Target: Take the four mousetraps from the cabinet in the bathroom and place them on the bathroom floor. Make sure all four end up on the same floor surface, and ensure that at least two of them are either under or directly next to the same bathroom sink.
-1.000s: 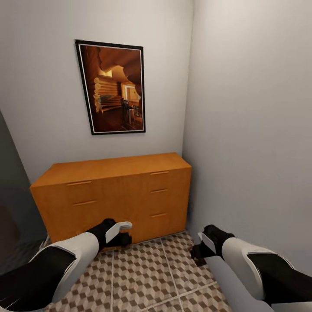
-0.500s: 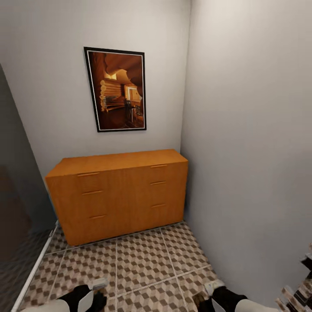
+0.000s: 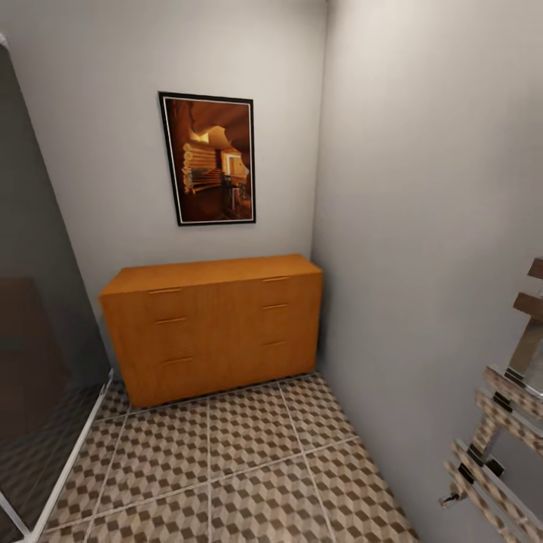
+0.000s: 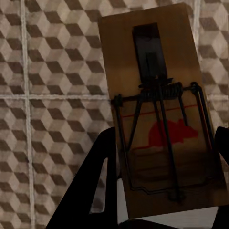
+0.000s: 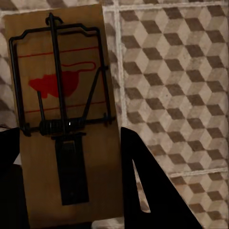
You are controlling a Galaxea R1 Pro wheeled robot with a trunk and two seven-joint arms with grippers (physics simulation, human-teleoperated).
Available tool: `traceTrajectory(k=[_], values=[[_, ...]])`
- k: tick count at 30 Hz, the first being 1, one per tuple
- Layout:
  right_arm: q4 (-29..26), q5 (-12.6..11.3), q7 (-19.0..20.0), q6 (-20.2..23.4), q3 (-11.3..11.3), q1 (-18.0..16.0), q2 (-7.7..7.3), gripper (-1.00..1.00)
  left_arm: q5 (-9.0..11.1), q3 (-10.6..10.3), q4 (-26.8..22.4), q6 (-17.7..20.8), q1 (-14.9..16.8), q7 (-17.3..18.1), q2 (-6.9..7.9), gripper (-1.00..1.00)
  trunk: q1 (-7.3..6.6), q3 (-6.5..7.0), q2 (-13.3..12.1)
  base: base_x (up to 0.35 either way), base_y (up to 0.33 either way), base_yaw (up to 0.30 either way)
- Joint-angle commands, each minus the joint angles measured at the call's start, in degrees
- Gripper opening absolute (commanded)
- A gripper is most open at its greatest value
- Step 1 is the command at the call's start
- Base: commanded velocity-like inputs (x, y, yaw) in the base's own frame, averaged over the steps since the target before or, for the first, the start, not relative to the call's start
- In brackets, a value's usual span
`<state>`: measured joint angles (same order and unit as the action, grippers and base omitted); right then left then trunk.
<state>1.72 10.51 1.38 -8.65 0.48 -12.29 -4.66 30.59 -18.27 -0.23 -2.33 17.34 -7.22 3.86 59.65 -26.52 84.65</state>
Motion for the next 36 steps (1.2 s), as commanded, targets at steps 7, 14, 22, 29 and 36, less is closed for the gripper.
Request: traceTrajectory(k=[7, 14, 22, 29, 36], values=[[0.3, 0.0, 0.2, 0.5, -0.1, 0.8, -0.69, -1.00, 0.3, -0.4, 0.0, -0.7, -2.4, -0.4, -0.34, -1.00, -0.04, -0.06, 0.0, -0.349, 0.000, 0.000], [0.2, -0.1, 0.1, 0.8, -0.2, 1.8, -0.83, -1.00, 1.3, -0.2, 0.0, -2.4, -4.4, -0.5, -0.51, -1.00, -0.04, 0.12, 0.0, -0.349, 0.000, 0.162], [0.2, 0.1, 0.1, 1.0, -0.1, 1.8, -0.95, -1.00, 5.2, -0.2, 0.0, -3.1, -4.6, -0.6, -0.52, -1.00, -0.04, 0.39, 0.0, -0.349, 0.000, 0.257], [0.2, 0.5, 0.1, 2.7, 0.0, 2.0, 0.09, -1.00, 5.5, -0.2, 0.0, -3.2, -4.7, -0.6, -0.59, -1.00, -0.04, 0.59, 0.0, -0.349, 0.000, 0.270], [0.2, 0.1, 0.3, 3.4, -0.1, 2.1, -0.54, -1.00, 5.5, -0.2, 0.0, -3.2, -5.1, -0.5, -0.61, -1.00, -0.04, 0.78, 0.0, -0.349, 0.000, 0.274]])
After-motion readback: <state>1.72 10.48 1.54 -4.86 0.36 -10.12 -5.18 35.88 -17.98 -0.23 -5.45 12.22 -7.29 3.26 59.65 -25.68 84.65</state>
